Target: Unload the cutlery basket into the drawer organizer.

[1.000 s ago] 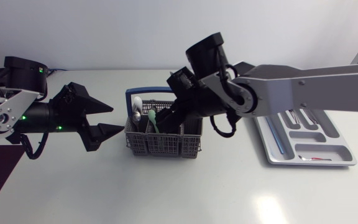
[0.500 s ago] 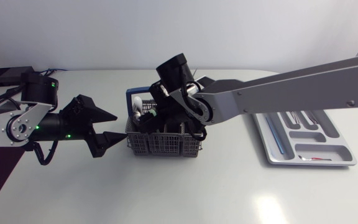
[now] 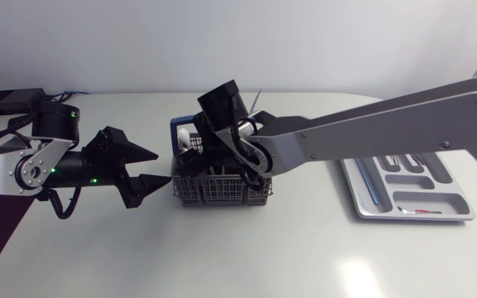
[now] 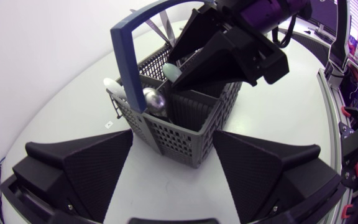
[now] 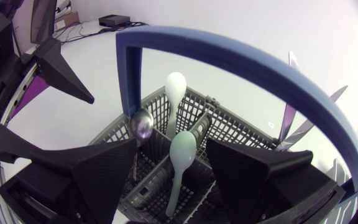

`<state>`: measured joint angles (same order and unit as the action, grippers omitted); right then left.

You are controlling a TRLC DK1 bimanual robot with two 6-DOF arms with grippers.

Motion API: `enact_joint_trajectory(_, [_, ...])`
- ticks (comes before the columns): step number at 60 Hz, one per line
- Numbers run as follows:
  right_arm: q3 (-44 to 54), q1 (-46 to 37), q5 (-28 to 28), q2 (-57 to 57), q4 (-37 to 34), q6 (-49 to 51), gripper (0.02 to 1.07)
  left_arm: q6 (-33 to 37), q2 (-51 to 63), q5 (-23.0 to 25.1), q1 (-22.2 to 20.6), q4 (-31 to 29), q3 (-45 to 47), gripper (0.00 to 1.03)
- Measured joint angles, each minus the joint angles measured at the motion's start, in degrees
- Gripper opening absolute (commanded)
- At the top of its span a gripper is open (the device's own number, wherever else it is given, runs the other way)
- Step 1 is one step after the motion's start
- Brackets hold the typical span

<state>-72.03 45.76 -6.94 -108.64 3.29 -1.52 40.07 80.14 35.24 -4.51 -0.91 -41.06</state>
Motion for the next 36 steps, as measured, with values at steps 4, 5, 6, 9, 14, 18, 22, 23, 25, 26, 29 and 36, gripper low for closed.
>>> enact_joint_trajectory(4, [0.02, 0.0, -0.2, -0.61, 0.0, 0.0, 0.83, 0.0, 0.24, 0.11, 0.0, 0.24, 0.0, 0.9])
enact_joint_trajectory(5, [0.02, 0.0, -0.2, -0.74, 0.0, 0.0, 0.83, 0.0, 0.35, 0.11, 0.0, 0.39, 0.0, 0.9])
enact_joint_trajectory(6, [0.04, 0.0, -0.17, -0.83, 0.0, 0.0, 0.83, 0.0, 0.44, 0.13, -0.02, 0.5, 0.04, 0.9])
enact_joint_trajectory(9, [0.17, 0.0, -0.15, -1.07, 0.0, 0.0, 0.82, 0.0, 0.7, 0.11, -0.04, 0.68, 0.07, 0.9])
enact_joint_trajectory(14, [0.59, 0.0, 0.61, -1.09, 0.68, 0.0, 0.77, 0.0, 1.16, 0.13, -0.11, 0.83, 0.17, 0.9])
enact_joint_trajectory(18, [0.9, 0.0, 1.14, -1.09, 1.29, 0.0, 0.77, 0.0, 1.4, 0.11, -0.15, 0.85, 0.2, 0.9])
enact_joint_trajectory(22, [1.33, -0.07, 1.84, -0.9, 1.79, 0.02, 0.74, -0.31, 1.57, 0.13, -0.15, 0.87, 0.2, 0.9])
enact_joint_trajectory(23, [1.46, -0.07, 2.16, -0.81, 1.92, 0.02, 0.73, -0.52, 1.57, 0.11, -0.15, 0.92, 0.2, 0.9])
enact_joint_trajectory(25, [1.7, -0.09, 2.62, -0.63, 2.1, 0.02, 0.7, -0.63, 1.64, 0.11, -0.17, 0.98, 0.2, 0.9])
enact_joint_trajectory(26, [1.79, -0.11, 2.71, -0.52, 2.12, 0.02, 0.68, -0.66, 1.66, 0.11, -0.24, 1.03, 0.2, 0.9])
enact_joint_trajectory(29, [1.92, -0.09, 3.15, -0.42, 2.12, 0.02, 0.61, -0.94, 1.68, 0.11, -0.44, 1.03, 0.2, 0.9])
enact_joint_trajectory(36, [2.86, -0.04, 4.11, 0.13, 3.26, 0.07, 0.47, -1.07, 1.68, 0.17, -0.92, 1.07, 0.2, 0.9])
